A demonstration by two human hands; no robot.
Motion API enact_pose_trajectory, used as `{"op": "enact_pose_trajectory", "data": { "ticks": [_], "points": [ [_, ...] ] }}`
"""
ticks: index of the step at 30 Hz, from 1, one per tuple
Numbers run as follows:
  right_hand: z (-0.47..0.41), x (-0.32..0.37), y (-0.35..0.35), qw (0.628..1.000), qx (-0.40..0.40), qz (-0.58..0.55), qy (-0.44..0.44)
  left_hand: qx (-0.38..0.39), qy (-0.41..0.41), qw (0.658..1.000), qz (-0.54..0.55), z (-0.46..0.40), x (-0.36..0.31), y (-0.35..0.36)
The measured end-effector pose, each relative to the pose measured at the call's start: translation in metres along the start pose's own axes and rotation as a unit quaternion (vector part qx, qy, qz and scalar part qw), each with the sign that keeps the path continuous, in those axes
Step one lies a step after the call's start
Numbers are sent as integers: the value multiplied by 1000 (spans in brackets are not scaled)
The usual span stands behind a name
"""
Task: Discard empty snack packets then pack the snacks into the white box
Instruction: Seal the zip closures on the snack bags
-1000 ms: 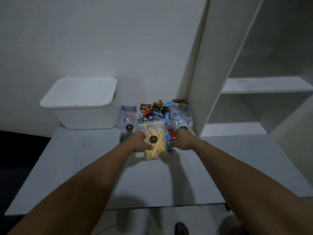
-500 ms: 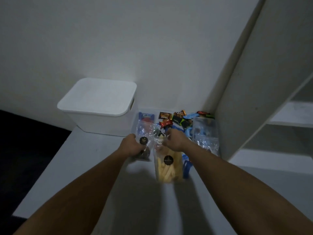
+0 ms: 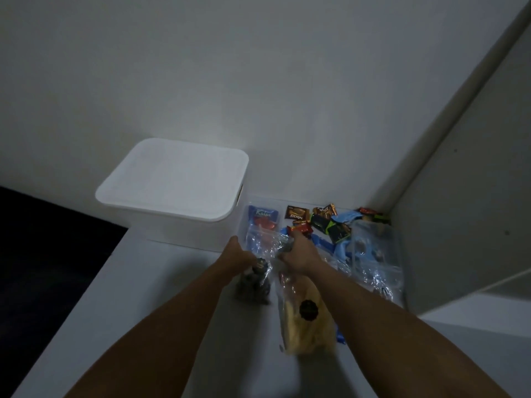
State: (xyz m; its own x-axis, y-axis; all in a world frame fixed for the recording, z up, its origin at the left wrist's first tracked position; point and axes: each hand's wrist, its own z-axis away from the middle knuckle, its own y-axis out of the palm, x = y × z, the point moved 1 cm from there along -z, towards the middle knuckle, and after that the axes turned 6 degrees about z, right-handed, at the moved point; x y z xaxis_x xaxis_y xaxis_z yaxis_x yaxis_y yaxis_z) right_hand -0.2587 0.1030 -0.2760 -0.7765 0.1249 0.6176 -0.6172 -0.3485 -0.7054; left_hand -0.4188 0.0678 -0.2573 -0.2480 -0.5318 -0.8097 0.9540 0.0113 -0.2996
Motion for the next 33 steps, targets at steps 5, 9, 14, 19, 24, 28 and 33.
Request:
{"op": "enact_pose_trajectory", "data": {
  "ticks": [5,9,14,19,24,28,33],
  "points": [
    [6,11,5,998,-46,-32,3,2,3,1000,18,-9,-2,-19],
    [23,20,10,997,-71,-11,-27,-23,43,998,29,-6,3,-37],
    [51,27,12,993,-82,12,-80,-55,15,993,105,13,12,-45],
    [73,32,24,988,-96,14,-121,-85,18,982,166,34,29,-49],
    [83,40,32,991,-71,-32,-110,-106,28,978,179,53,37,-54],
    [86,48,33,993,-57,-32,-94,-114,50,974,190,63,42,-54],
    [84,59,35,992,-28,61,-107,-104,67,979,164,66,50,-55]
  ]
}}
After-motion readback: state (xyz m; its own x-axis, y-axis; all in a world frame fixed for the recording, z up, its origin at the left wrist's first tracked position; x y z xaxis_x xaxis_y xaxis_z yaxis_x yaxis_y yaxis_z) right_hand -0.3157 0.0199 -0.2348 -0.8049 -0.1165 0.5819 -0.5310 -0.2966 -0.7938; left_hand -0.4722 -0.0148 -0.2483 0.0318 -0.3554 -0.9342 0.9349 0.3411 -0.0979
